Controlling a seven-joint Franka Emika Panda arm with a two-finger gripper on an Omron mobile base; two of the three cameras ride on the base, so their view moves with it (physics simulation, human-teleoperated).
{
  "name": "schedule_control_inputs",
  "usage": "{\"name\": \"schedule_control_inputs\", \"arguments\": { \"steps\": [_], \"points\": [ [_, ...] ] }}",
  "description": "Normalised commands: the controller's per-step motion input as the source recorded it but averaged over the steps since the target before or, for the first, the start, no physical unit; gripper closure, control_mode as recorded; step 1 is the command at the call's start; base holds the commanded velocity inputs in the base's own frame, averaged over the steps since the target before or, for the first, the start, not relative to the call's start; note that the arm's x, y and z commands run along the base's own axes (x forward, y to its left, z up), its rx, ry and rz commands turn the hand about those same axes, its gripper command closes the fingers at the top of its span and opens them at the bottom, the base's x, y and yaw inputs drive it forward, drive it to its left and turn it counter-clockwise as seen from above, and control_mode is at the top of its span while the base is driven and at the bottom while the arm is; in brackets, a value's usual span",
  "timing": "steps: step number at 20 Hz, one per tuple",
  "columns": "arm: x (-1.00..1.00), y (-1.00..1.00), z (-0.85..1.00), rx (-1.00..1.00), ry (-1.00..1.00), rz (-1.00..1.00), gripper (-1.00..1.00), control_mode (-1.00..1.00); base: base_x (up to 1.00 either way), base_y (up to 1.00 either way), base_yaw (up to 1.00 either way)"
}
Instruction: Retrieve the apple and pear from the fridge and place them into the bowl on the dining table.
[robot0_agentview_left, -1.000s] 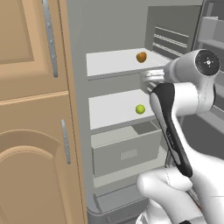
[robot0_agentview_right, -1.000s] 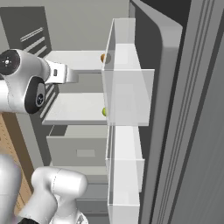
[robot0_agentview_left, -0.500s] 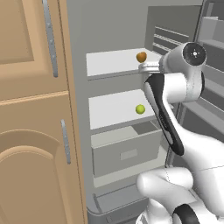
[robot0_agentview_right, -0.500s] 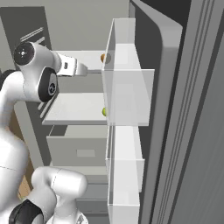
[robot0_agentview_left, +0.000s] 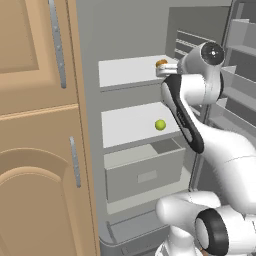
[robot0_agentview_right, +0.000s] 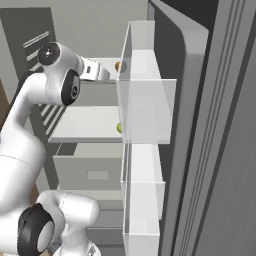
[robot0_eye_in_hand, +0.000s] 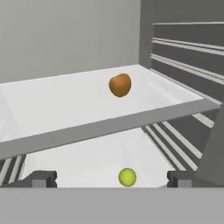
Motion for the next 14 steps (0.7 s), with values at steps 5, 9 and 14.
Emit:
{"name": "schedule_control_inputs", "arguments": {
  "steps": [5, 9, 14],
  "points": [
    [0.57, -0.01, 0.00, 0.05, 0.07, 0.00, -1.00, -1.00, 0.00, 0.00, 0.00],
    [0.59, 0.00, 0.00, 0.01, 0.07, 0.00, -1.00, -1.00, 0.00, 0.00, 0.00],
    [0.54, 0.00, 0.00, 0.00, 0.06, -0.04, -1.00, -1.00, 0.00, 0.00, 0.00]
  ]
}}
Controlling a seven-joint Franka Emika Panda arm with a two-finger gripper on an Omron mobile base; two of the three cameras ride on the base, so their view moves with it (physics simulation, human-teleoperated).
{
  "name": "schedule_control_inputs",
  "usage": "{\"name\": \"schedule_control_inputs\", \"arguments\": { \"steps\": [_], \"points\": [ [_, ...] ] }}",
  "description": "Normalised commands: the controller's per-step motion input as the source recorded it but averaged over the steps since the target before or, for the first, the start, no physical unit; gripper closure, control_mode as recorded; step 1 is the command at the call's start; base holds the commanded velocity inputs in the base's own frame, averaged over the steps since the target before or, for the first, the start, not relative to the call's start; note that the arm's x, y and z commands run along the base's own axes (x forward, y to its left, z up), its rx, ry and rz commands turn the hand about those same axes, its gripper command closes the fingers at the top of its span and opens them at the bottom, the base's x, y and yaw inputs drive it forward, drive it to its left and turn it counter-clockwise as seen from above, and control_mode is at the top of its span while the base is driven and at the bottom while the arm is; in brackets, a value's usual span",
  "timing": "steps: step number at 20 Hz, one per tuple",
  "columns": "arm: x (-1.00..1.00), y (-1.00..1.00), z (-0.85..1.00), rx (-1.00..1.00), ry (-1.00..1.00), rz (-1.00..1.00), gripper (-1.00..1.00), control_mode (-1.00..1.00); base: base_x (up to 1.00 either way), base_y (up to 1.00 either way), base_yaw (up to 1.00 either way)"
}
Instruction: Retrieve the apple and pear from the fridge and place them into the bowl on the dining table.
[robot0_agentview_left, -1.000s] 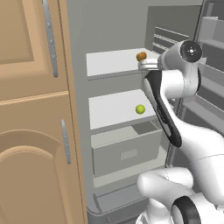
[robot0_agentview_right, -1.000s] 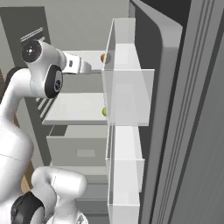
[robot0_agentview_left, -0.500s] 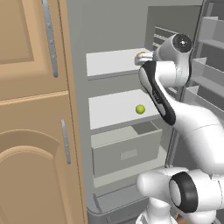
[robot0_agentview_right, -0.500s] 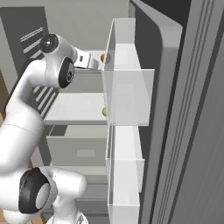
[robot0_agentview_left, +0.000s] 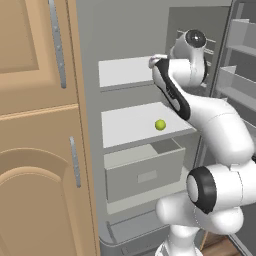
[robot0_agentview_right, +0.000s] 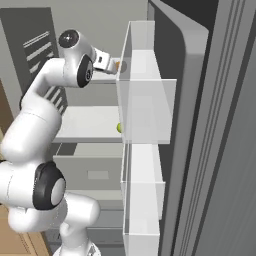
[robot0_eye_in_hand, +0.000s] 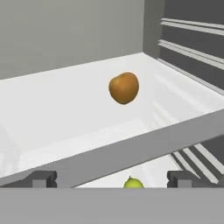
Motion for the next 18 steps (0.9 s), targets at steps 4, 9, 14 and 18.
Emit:
{"name": "schedule_control_inputs", "arguments": {
  "steps": [4, 9, 14, 18],
  "points": [
    [0.38, -0.03, -0.01, 0.00, 0.03, -0.08, -1.00, -1.00, 0.00, 0.00, 0.00],
    [0.29, -0.07, 0.00, 0.00, 0.01, -0.09, -1.00, -1.00, 0.00, 0.00, 0.00],
    [0.29, -0.14, -0.01, 0.00, 0.01, -0.05, -1.00, -1.00, 0.00, 0.00, 0.00],
    [0.30, -0.13, -0.11, 0.00, 0.01, -0.03, -1.00, -1.00, 0.00, 0.00, 0.00]
  ]
}}
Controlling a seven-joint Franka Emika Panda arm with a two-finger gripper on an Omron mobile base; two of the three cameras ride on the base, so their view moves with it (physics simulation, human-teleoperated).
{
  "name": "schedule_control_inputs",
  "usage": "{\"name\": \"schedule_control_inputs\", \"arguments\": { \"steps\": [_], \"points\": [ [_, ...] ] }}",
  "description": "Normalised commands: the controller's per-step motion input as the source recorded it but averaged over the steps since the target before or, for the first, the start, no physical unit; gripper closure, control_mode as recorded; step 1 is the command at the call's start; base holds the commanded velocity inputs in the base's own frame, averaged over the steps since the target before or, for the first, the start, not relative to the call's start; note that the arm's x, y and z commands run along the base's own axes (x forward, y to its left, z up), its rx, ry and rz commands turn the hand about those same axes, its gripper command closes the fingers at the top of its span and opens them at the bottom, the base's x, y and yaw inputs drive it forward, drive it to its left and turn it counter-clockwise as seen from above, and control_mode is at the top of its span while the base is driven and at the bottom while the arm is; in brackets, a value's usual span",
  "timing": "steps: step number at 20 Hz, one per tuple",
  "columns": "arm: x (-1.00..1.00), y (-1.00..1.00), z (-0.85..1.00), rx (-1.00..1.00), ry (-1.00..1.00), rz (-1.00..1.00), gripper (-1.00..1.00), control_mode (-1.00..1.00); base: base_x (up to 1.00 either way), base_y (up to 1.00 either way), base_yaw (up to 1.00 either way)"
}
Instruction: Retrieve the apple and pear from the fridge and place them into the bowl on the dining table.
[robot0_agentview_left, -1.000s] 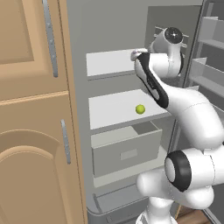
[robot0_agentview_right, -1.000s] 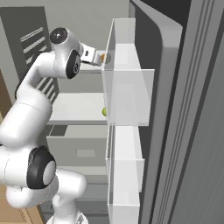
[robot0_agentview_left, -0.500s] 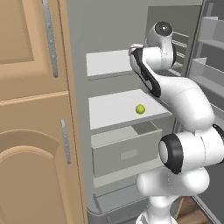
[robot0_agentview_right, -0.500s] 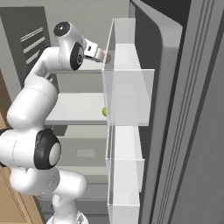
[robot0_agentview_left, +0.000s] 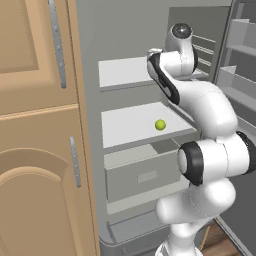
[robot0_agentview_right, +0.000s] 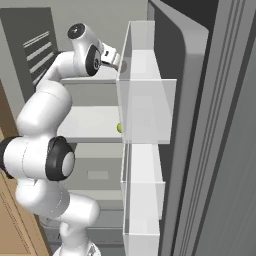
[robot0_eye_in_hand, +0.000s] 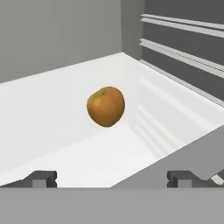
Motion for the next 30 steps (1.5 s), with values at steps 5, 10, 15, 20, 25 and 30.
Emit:
{"name": "schedule_control_inputs", "arguments": {
  "steps": [5, 10, 15, 20, 25, 30],
  "points": [
    [0.34, -0.05, -0.26, 0.00, 0.03, -0.03, -1.00, -1.00, 0.00, 0.00, 0.00],
    [0.45, 0.00, -0.23, 0.00, 0.03, -0.03, -1.00, -1.00, 0.00, 0.00, 0.00],
    [0.56, 0.00, -0.06, 0.00, 0.02, -0.04, -1.00, -1.00, 0.00, 0.00, 0.00],
    [0.53, 0.00, 0.00, 0.00, 0.02, -0.06, -1.00, -1.00, 0.00, 0.00, 0.00],
    [0.49, 0.00, -0.01, 0.00, 0.02, -0.06, -1.00, -1.00, 0.00, 0.00, 0.00],
    [0.43, -0.01, -0.03, 0.00, 0.02, -0.05, -1.00, -1.00, 0.00, 0.00, 0.00]
  ]
}}
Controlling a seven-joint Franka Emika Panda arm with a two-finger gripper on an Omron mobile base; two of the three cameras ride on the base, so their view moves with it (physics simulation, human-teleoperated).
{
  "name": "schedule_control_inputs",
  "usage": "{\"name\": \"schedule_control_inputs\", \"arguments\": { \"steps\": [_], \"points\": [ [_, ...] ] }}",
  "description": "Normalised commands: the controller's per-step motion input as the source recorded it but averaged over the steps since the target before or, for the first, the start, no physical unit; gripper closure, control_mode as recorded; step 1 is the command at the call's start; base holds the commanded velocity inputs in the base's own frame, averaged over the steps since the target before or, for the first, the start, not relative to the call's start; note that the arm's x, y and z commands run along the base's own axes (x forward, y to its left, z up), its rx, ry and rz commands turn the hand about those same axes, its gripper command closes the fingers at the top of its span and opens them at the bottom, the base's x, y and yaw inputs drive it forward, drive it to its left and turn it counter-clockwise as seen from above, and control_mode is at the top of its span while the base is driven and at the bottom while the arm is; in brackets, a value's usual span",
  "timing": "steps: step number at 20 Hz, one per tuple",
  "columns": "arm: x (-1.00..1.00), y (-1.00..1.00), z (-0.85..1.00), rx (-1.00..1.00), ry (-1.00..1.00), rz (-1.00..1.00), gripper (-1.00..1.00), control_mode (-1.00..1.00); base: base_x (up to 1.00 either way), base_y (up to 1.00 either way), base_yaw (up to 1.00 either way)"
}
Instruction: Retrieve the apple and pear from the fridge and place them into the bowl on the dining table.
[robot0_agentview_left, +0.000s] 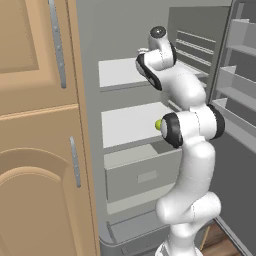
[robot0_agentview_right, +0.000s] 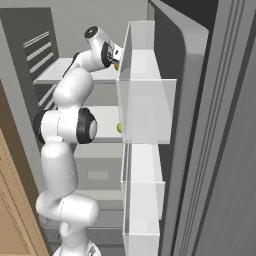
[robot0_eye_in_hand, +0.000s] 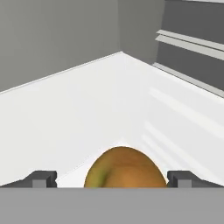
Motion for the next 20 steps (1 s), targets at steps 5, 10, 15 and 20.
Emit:
{"name": "schedule_control_inputs", "arguments": {
  "steps": [5, 10, 15, 20],
  "points": [
    [0.11, -0.10, -0.15, 0.00, 0.06, -0.07, -1.00, -1.00, 0.00, 0.00, 0.00],
    [0.00, -0.03, -0.34, 0.00, 0.08, -0.09, -1.00, -1.00, 0.00, 0.00, 0.00],
    [-0.02, 0.00, -0.46, 0.00, 0.05, -0.09, -1.00, -1.00, 0.00, 0.00, 0.00],
    [0.02, 0.00, -0.36, 0.00, 0.02, -0.08, -1.00, -1.00, 0.00, 0.00, 0.00]
  ]
}}
